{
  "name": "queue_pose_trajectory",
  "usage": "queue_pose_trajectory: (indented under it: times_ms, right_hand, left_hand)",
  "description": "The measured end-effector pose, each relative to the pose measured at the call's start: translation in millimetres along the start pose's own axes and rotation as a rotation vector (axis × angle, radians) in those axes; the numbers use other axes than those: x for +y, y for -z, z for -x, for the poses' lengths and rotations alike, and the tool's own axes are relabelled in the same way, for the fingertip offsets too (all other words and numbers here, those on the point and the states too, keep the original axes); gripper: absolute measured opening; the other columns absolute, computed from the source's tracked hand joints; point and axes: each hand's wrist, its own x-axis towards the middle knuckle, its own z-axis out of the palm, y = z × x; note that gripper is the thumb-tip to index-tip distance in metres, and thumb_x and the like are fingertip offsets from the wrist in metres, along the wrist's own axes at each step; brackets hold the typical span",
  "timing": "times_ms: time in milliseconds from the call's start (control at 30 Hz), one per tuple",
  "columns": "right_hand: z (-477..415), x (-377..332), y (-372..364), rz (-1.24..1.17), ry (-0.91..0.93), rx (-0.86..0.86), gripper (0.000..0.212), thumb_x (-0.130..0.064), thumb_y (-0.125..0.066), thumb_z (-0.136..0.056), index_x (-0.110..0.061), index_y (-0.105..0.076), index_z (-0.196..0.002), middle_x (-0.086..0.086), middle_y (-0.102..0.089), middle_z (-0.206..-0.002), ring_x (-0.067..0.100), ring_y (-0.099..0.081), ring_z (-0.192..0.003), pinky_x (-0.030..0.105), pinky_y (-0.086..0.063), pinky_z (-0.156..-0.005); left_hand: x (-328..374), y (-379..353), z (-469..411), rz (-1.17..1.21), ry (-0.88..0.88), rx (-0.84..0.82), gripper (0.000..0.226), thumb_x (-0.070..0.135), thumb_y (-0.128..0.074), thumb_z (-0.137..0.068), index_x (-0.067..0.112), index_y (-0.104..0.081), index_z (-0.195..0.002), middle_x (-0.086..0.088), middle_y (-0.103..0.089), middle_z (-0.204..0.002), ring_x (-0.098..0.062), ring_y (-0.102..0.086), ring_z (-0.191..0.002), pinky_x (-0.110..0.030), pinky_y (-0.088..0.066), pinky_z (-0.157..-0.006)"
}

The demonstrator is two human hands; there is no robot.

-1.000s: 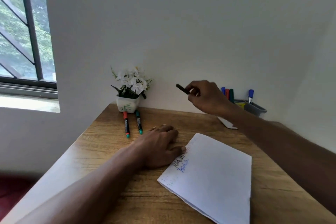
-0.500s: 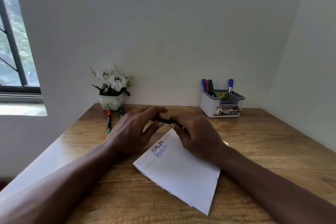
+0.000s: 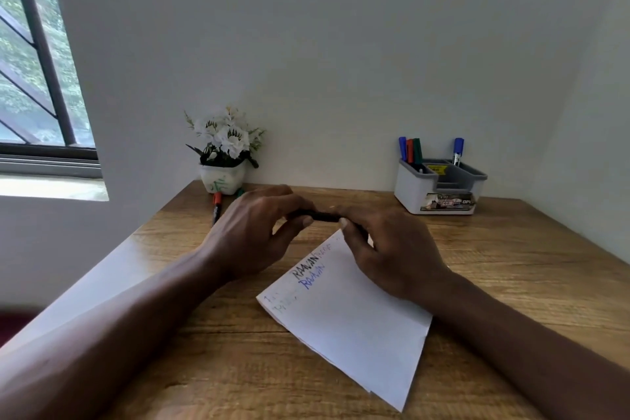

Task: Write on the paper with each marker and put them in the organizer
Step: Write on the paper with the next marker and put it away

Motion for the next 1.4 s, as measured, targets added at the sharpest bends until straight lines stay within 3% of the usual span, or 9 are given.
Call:
queue_pose_trajectory:
  times_ms: [167, 267, 400, 600, 767, 833, 933, 1233, 1400]
  right_hand:
    - [-2.5, 11.3, 7.1, -0.149, -0.154, -0.029, 0.038, -0.022, -0.054, -0.103, -0.033, -0.060, -0.139, -0.006, -0.069, -0.130, 0.015, -0.063, -0.114, 0.034, -0.054, -0.094]
    - [-2.5, 11.0, 7.7, -0.304, -0.148, -0.009, 0.048, -0.015, -0.055, -0.103, -0.040, -0.052, -0.143, -0.007, -0.072, -0.114, 0.009, -0.071, -0.087, 0.025, -0.059, -0.076]
    - [-2.4, 0.6, 8.6, -0.810, -0.314, -0.060, 0.030, -0.004, -0.052, -0.103, -0.022, -0.071, -0.118, 0.011, -0.072, -0.100, 0.023, -0.071, -0.062, 0.027, -0.054, -0.050]
    - [-3.9, 1.6, 11.8, -1.586, -0.613, -0.260, 0.037, -0.004, -0.044, -0.088, -0.007, -0.071, -0.113, 0.012, -0.072, -0.095, 0.021, -0.069, -0.084, 0.027, -0.059, -0.066]
    - [-1.3, 5.5, 7.5, -1.339, -0.546, -0.250, 0.026, -0.030, -0.075, -0.082, -0.013, -0.067, -0.101, 0.003, -0.061, -0.079, 0.015, -0.059, -0.073, 0.027, -0.045, -0.057]
    - [0.5, -0.1, 6.3, -1.270, -0.588, -0.289, 0.036, -0.045, -0.065, -0.093, -0.010, -0.065, -0.098, 0.006, -0.059, -0.074, 0.015, -0.057, -0.068, 0.029, -0.042, -0.057]
    - [2.0, -6.4, 7.0, -1.236, -0.610, -0.344, 0.038, -0.030, -0.046, -0.105, -0.001, -0.069, -0.108, 0.012, -0.066, -0.077, 0.021, -0.063, -0.071, 0.031, -0.044, -0.061]
    - [2.9, -12.4, 17.5, -0.892, -0.416, -0.482, 0.013, -0.003, -0.073, -0.088, -0.006, -0.073, -0.101, 0.014, -0.078, -0.083, 0.023, -0.073, -0.075, 0.033, -0.061, -0.072]
    - [5.0, -16.5, 8.8, -0.805, -0.350, -0.440, 0.004, -0.006, -0.071, -0.089, -0.008, -0.071, -0.085, 0.003, -0.070, -0.065, 0.012, -0.063, -0.059, 0.024, -0.051, -0.055]
  left_hand:
    - [-11.1, -5.4, 1.4, -0.093, 0.154, -0.143, 0.028, 0.036, -0.061, -0.098, 0.033, -0.072, -0.123, 0.016, -0.061, -0.095, 0.001, -0.056, -0.080, -0.024, -0.048, -0.068]
    - [-9.1, -8.4, 1.2, -0.043, 0.210, -0.218, 0.027, 0.034, -0.062, -0.097, 0.032, -0.067, -0.124, 0.015, -0.071, -0.099, 0.003, -0.061, -0.084, -0.021, -0.050, -0.074]
    - [-11.4, -9.3, 1.5, -0.027, 0.290, -0.269, 0.012, 0.033, -0.062, -0.096, 0.032, -0.071, -0.105, 0.016, -0.073, -0.100, 0.002, -0.062, -0.087, -0.016, -0.044, -0.070]
    - [-4.6, -7.0, 0.3, -0.070, 0.328, -0.319, 0.032, 0.057, -0.053, -0.096, 0.034, -0.068, -0.114, 0.014, -0.071, -0.107, -0.002, -0.063, -0.091, -0.028, -0.054, -0.075]
    - [1.7, -2.2, 6.3, -0.071, 0.380, -0.488, 0.078, 0.083, -0.037, -0.084, 0.033, -0.050, -0.141, 0.008, -0.050, -0.143, -0.012, -0.050, -0.128, -0.045, -0.045, -0.105]
    - [2.6, -0.7, 7.3, -0.055, 0.392, -0.562, 0.085, 0.083, -0.038, -0.085, 0.029, -0.041, -0.150, 0.007, -0.040, -0.155, -0.014, -0.043, -0.137, -0.043, -0.040, -0.112]
    - [4.1, 2.6, 6.4, -0.039, 0.401, -0.640, 0.089, 0.080, -0.043, -0.087, 0.027, -0.029, -0.158, 0.007, -0.026, -0.164, -0.016, -0.032, -0.146, -0.039, -0.031, -0.118]
    - [3.0, 8.4, 2.0, 0.025, 0.427, -0.722, 0.087, 0.070, -0.055, -0.088, 0.029, -0.025, -0.159, 0.009, -0.017, -0.168, -0.016, -0.023, -0.151, -0.037, -0.025, -0.119]
    - [3.4, 8.3, 1.9, 0.034, 0.435, -0.729, 0.086, 0.070, -0.055, -0.088, 0.030, -0.026, -0.159, 0.008, -0.018, -0.168, -0.018, -0.023, -0.151, -0.040, -0.025, -0.121]
